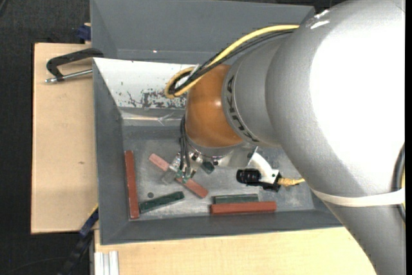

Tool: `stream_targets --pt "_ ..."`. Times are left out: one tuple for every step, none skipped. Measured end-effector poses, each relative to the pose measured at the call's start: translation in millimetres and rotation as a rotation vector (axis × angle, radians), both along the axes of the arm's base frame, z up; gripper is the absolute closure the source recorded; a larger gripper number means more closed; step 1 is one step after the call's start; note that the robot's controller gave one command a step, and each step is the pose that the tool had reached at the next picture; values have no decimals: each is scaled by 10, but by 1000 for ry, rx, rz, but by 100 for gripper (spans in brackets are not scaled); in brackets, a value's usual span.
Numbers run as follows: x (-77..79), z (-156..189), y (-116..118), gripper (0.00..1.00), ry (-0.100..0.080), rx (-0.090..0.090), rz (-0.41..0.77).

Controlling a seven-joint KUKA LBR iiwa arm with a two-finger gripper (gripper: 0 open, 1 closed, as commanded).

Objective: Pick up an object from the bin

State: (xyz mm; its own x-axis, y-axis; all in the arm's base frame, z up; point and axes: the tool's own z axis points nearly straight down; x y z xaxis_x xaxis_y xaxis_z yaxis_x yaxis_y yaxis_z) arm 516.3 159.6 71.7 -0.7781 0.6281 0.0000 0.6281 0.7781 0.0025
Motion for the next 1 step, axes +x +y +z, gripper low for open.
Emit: stream_targets --pt "25 796 11 100 -8 2 2"
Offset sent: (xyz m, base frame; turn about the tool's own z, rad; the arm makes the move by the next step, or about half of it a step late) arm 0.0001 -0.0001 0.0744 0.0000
